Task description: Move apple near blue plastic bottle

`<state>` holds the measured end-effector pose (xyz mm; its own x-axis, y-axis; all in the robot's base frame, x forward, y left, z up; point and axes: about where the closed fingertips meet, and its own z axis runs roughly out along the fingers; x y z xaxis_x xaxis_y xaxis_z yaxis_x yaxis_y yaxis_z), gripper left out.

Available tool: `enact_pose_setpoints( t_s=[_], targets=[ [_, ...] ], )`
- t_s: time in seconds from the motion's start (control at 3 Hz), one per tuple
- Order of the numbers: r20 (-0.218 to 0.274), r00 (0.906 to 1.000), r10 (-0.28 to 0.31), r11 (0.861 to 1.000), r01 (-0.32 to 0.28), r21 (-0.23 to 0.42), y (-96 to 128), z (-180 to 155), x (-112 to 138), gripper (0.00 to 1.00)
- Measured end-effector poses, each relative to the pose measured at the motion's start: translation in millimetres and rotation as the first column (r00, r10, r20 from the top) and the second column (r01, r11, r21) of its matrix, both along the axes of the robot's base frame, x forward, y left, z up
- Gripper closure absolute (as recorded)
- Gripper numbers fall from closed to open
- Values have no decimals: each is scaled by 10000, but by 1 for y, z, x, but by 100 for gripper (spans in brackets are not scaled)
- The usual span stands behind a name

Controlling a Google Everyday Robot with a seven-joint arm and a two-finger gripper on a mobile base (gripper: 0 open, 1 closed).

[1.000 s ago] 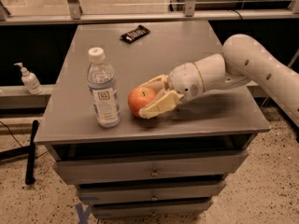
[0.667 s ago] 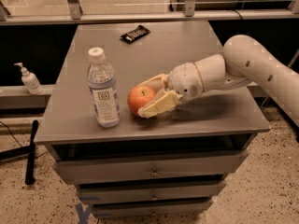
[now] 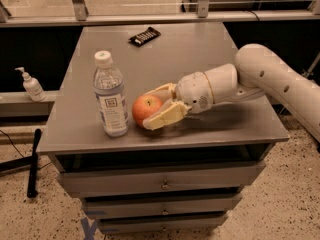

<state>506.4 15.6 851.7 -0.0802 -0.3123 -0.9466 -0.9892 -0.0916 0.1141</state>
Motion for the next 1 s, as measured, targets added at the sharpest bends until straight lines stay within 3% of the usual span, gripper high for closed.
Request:
enact_pose_setpoints(
  t_s=[0.33, 0.67, 1.0],
  targets=[
    [-93, 10000, -26, 10000, 26, 75, 3, -1, -4, 13],
    [-100, 9999, -108, 9999, 109, 103, 2, -1, -4, 0],
    [82, 9997, -223, 9997, 224, -96, -11, 5, 0, 0]
  ],
)
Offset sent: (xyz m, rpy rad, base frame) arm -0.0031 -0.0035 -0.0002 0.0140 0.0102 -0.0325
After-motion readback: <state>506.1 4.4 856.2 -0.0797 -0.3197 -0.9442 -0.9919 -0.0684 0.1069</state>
